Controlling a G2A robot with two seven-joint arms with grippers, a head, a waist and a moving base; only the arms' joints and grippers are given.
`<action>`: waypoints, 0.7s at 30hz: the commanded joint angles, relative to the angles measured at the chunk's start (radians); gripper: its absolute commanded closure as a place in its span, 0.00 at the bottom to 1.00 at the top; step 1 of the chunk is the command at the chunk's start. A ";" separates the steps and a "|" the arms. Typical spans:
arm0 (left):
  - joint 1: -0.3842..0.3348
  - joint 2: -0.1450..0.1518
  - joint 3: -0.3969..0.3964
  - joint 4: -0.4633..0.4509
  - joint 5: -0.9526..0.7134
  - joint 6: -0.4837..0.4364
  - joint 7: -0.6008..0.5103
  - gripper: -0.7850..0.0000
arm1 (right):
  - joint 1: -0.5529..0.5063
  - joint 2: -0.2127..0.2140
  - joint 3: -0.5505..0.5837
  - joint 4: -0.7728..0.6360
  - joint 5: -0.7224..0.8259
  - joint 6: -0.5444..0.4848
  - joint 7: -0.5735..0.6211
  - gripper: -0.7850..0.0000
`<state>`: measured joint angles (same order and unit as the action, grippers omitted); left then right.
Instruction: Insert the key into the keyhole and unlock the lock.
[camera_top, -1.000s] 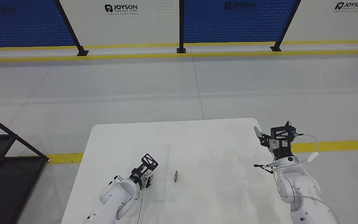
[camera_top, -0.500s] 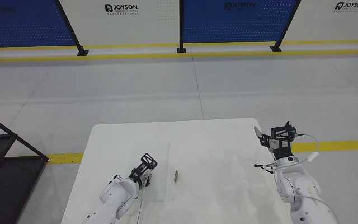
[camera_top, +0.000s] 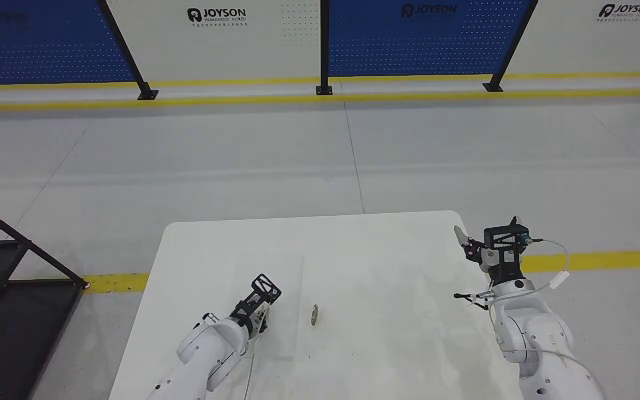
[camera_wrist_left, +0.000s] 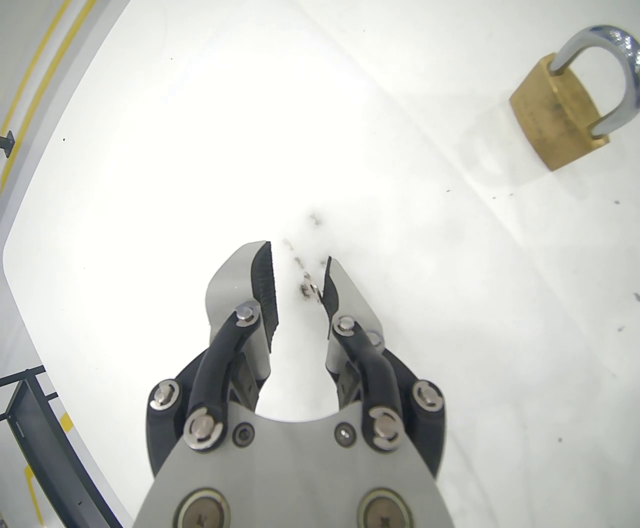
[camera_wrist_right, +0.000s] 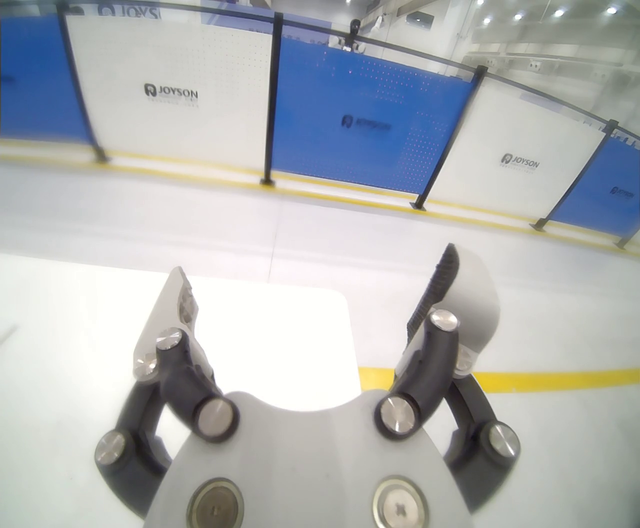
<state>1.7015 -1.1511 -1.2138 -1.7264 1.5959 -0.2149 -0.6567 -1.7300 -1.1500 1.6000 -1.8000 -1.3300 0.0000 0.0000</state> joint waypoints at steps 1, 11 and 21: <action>0.002 0.000 -0.002 -0.002 0.000 -0.001 0.000 0.74 | 0.000 0.000 0.000 0.000 0.000 0.000 0.000 0.00; 0.013 0.002 -0.013 -0.008 -0.002 0.001 0.002 0.82 | 0.000 0.000 0.000 0.000 0.000 0.000 0.000 0.00; 0.021 0.004 -0.019 -0.019 0.002 0.001 0.004 0.93 | 0.000 0.000 0.000 0.000 0.000 0.000 0.000 0.00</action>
<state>1.7225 -1.1476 -1.2327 -1.7445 1.5971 -0.2146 -0.6518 -1.7300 -1.1500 1.6000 -1.8000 -1.3300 0.0000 0.0000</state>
